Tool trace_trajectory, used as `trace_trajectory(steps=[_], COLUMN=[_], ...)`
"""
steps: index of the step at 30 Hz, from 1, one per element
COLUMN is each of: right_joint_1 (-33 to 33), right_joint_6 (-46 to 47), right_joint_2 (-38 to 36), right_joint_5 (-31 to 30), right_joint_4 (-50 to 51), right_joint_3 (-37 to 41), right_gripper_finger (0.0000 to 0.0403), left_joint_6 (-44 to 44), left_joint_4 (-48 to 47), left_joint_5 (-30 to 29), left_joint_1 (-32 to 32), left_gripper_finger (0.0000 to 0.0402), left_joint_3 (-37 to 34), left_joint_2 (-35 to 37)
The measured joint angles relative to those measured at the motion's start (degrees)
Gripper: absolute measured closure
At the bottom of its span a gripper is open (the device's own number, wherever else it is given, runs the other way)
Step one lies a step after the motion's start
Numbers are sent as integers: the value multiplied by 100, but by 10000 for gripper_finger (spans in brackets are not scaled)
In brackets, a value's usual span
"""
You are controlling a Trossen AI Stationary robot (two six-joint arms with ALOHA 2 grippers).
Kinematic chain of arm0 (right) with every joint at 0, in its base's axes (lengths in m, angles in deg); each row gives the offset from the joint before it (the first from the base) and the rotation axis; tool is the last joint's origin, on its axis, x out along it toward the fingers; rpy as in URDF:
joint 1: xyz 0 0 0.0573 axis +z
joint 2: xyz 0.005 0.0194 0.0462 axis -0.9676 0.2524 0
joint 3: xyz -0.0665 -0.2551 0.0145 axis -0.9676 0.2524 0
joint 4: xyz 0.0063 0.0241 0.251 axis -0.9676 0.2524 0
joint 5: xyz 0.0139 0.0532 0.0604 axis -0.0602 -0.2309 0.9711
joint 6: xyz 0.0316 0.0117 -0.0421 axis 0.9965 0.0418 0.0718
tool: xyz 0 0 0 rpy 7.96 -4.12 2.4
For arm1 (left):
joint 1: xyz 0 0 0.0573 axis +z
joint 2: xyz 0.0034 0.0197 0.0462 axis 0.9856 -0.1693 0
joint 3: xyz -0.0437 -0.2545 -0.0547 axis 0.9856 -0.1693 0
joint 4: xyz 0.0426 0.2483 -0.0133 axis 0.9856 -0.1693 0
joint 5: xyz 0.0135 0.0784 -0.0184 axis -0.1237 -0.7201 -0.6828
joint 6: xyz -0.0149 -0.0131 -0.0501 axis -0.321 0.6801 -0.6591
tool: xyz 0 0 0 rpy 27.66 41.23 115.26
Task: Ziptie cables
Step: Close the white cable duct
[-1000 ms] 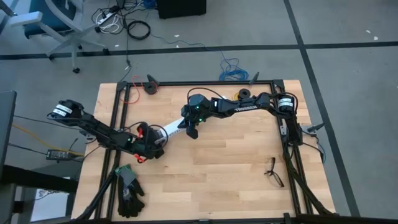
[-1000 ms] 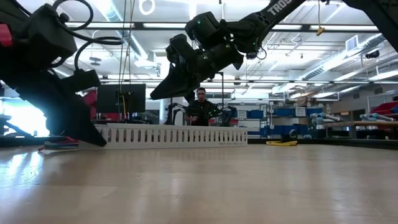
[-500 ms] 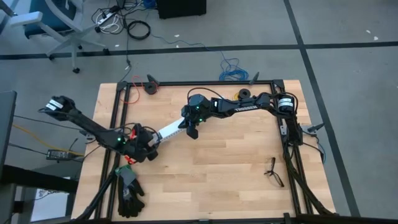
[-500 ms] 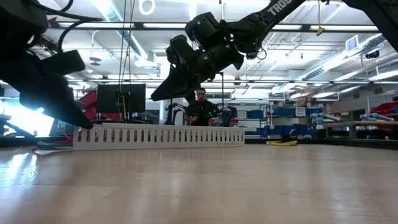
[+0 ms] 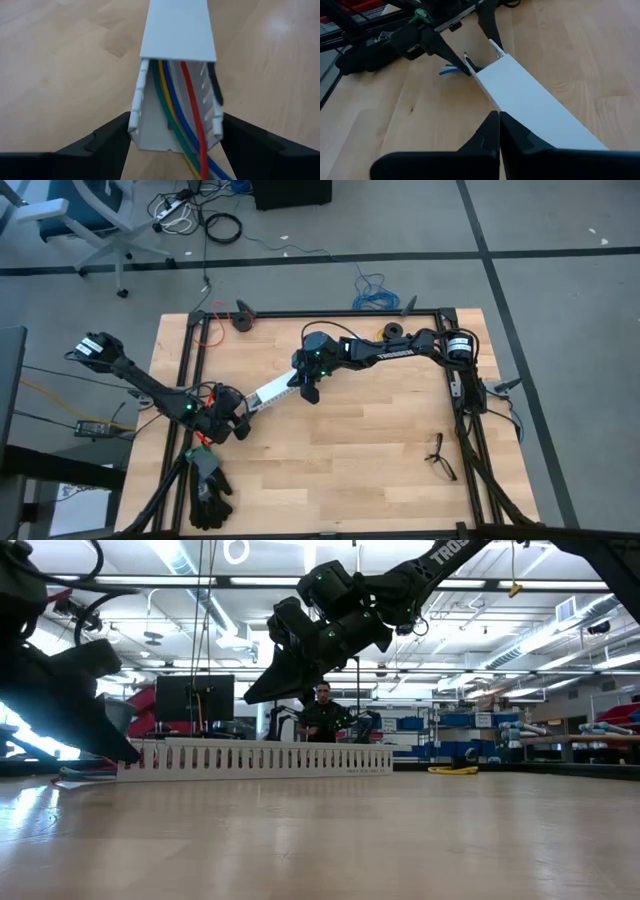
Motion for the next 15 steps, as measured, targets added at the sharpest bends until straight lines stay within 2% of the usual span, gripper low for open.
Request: trace_trajectory(steps=[9,15], right_joint_1=[4,4], right_joint_6=[1,1], right_joint_2=[0,0], right_joint_5=[5,17], right_joint_4=[0,78], right_joint_3=[0,0], right_gripper_finger=[403,403], left_joint_6=[123,860], left_joint_4=[1285,1794], left_joint_5=[-37,-160], left_joint_1=[0,15], left_gripper_finger=[109,143], left_joint_3=[-721,-808], left_joint_2=[0,0])
